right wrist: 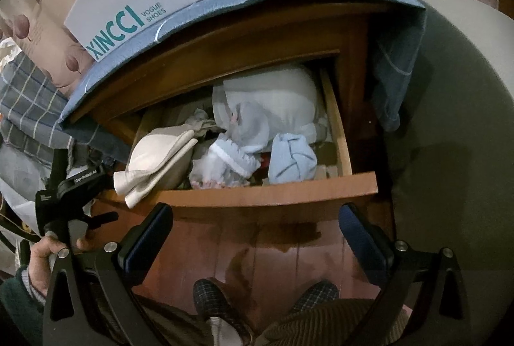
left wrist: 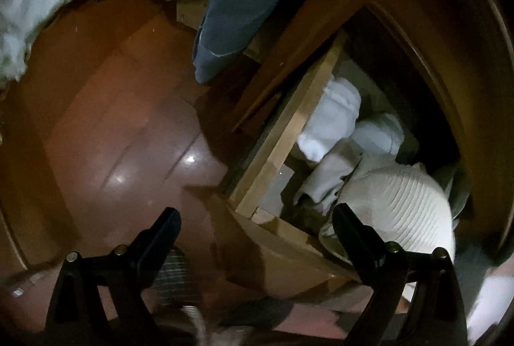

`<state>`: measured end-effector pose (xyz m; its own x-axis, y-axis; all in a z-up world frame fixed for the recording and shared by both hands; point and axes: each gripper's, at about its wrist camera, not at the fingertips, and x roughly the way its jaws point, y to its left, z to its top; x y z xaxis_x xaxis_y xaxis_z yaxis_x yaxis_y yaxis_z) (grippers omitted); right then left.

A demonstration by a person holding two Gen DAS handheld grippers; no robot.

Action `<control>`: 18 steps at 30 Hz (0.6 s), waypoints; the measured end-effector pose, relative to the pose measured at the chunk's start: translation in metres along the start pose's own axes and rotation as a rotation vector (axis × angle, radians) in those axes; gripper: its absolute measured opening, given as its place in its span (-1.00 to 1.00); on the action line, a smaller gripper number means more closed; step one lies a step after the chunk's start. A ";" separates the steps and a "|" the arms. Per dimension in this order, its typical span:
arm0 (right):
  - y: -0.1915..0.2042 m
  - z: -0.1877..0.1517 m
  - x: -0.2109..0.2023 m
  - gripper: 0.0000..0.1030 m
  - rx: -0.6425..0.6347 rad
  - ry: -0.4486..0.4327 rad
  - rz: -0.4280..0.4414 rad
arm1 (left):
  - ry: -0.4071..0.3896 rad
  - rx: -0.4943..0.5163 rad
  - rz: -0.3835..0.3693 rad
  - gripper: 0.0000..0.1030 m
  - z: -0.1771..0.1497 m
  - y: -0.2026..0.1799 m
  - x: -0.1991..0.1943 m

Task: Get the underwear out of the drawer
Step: 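Move the left tool over the beige bra in the drawer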

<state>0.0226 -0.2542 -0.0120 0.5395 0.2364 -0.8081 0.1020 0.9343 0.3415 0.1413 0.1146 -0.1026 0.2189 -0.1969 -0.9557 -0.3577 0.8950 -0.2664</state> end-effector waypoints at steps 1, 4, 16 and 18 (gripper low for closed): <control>-0.003 0.000 -0.001 0.99 0.004 -0.001 -0.004 | 0.005 0.017 0.020 0.92 -0.001 0.000 -0.001; -0.009 0.003 -0.003 0.99 0.032 -0.007 0.012 | 0.023 0.037 0.033 0.93 -0.006 -0.001 -0.007; -0.006 0.005 0.000 0.99 0.025 -0.004 0.001 | 0.056 0.094 0.115 0.93 -0.017 -0.001 -0.005; -0.005 0.005 0.001 0.99 0.025 0.001 0.000 | 0.064 0.104 0.128 0.93 -0.019 0.001 -0.007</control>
<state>0.0262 -0.2598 -0.0119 0.5384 0.2370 -0.8087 0.1230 0.9273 0.3536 0.1220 0.1092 -0.0988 0.1186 -0.1009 -0.9878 -0.2822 0.9504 -0.1310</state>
